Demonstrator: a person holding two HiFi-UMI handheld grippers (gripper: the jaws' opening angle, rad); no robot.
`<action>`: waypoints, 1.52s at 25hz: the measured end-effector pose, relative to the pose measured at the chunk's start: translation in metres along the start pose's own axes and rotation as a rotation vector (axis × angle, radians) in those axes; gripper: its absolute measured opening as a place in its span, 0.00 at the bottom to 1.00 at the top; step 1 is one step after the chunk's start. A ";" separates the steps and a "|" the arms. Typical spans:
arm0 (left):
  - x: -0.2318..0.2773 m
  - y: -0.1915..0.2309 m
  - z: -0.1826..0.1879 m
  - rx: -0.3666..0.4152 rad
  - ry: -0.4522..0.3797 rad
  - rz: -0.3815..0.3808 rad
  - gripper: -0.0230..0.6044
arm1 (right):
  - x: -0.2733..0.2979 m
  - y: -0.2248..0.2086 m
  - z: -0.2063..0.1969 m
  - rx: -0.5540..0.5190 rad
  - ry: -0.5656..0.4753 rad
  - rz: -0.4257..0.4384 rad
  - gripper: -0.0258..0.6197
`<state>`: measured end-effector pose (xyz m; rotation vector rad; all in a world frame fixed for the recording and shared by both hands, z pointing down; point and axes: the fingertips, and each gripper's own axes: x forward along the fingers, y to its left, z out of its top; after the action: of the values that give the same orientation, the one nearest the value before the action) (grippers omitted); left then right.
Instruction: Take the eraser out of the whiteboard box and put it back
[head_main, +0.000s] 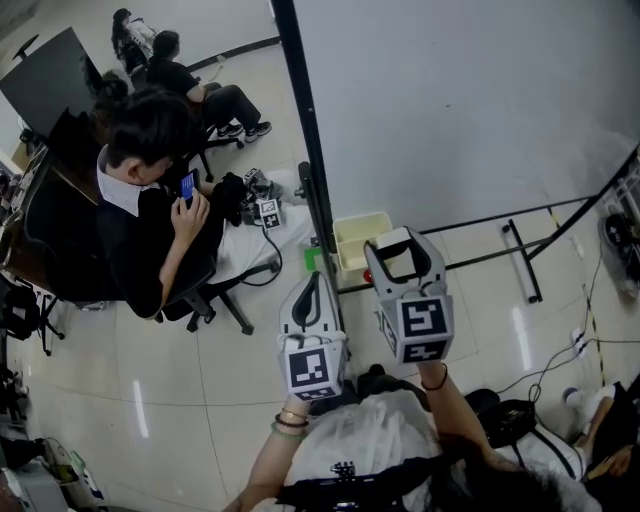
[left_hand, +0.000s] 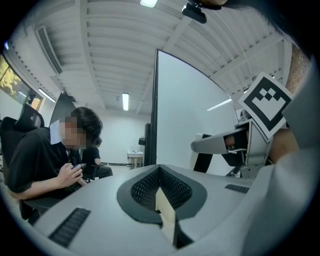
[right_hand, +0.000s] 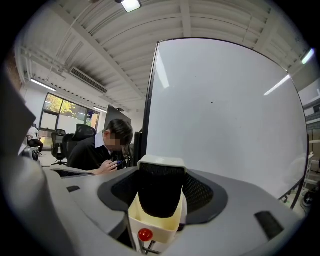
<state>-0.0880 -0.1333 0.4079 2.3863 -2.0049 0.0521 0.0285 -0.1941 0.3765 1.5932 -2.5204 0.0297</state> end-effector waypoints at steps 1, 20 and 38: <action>-0.001 0.002 -0.002 0.005 0.008 0.008 0.04 | 0.001 -0.001 0.002 0.003 -0.006 -0.001 0.46; -0.010 0.040 -0.020 0.019 0.084 0.121 0.04 | 0.086 -0.001 -0.047 -0.044 0.162 -0.045 0.50; -0.002 0.029 -0.027 -0.001 0.109 0.088 0.04 | 0.013 0.014 -0.035 0.067 0.087 0.024 0.49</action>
<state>-0.1170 -0.1355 0.4348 2.2406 -2.0582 0.1792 0.0148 -0.1960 0.4136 1.5495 -2.4971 0.1840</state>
